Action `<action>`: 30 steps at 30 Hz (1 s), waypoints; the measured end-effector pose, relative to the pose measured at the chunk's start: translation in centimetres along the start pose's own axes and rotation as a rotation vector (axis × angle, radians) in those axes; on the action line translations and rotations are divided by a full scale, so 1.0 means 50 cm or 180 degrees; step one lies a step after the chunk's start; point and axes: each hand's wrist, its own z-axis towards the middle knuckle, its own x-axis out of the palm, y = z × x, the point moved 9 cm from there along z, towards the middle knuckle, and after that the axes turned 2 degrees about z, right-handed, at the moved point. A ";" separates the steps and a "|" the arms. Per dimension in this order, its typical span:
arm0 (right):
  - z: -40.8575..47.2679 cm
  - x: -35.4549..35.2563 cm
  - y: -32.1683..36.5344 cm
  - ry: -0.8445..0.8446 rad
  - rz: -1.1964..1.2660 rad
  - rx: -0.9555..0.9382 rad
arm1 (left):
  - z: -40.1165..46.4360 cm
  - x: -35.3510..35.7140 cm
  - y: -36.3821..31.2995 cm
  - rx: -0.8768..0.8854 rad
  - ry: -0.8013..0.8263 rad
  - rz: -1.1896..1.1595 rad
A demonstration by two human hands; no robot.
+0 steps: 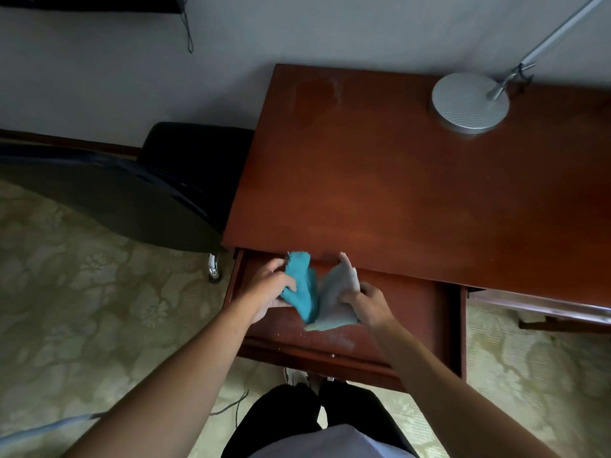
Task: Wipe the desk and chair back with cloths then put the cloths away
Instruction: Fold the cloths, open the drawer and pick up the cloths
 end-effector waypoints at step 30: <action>-0.095 0.103 -0.127 0.0776 -0.4041 -0.0678 | 0.000 0.013 0.212 0.0783 0.0811 0.4074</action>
